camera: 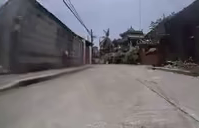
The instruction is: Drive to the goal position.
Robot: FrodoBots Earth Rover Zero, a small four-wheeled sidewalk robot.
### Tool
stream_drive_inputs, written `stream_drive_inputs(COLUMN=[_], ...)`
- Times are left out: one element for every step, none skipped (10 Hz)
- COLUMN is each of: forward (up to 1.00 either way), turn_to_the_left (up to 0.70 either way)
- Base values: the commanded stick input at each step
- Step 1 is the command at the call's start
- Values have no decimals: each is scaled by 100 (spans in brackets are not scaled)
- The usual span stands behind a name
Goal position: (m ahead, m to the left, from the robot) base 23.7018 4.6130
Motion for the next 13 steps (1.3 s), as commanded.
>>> stream_drive_inputs(forward=[100,100,100,100,100,100,100,100,100,100,100,100,100], turn_to_the_left=[0,0,0,0,0,-13,-40,-40,-40,-40,-40,-30,1])
